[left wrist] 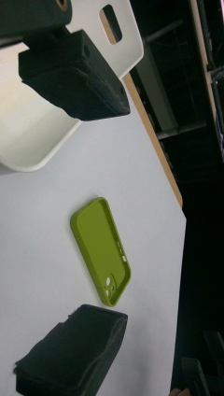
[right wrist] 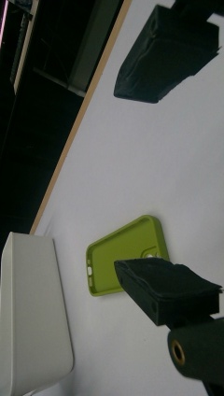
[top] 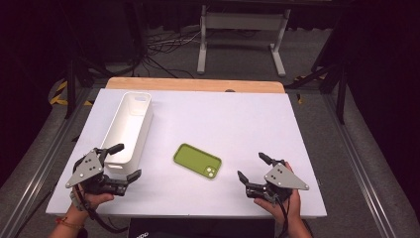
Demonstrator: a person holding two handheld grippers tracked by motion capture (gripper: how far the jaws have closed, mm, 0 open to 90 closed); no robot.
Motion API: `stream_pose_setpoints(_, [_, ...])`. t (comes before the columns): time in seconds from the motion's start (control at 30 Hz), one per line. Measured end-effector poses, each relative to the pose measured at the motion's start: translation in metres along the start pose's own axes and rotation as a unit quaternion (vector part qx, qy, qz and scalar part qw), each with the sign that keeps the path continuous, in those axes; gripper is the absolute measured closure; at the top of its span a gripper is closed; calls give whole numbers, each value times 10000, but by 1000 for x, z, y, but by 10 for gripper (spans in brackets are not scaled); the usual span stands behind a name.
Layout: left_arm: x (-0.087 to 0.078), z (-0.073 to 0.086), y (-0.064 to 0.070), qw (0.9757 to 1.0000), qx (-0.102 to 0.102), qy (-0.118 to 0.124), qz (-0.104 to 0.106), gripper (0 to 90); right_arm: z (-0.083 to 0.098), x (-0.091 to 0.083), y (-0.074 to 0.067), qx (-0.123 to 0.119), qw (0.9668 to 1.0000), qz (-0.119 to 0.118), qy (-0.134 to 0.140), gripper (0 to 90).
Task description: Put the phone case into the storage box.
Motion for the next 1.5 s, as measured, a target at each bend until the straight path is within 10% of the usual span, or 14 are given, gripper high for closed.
stream_pose_setpoints(0.53, [-7,8,10,9997,74,-194,146,31,1,33,-1,245,9974,-277,-612,120])
stream_pose_setpoints(0.83, [-5,8,14,9991,186,-313,212,25,-14,52,-4,902,9861,-408,-1335,89])
stream_pose_setpoints(1.13, [-2,11,18,9983,268,-403,325,29,-32,64,-2,750,9791,-593,-1793,130])
stream_pose_setpoints(1.27, [-1,12,18,9982,226,-436,351,33,-33,67,-4,731,9783,-702,-1805,220])
stream_pose_setpoints(1.5, [-4,14,21,9982,215,-498,265,41,-31,70,-12,730,9788,-850,-1712,830])
Point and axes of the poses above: each handheld gripper's, and its own axes: x roughly forward along the jaws, z roughly out of its underside, y roughly to its right, the point moved 5 cm from there along x, roughly forward along the jaws, and after that the axes turned 5 degrees about -x, right-handed, at the moved point
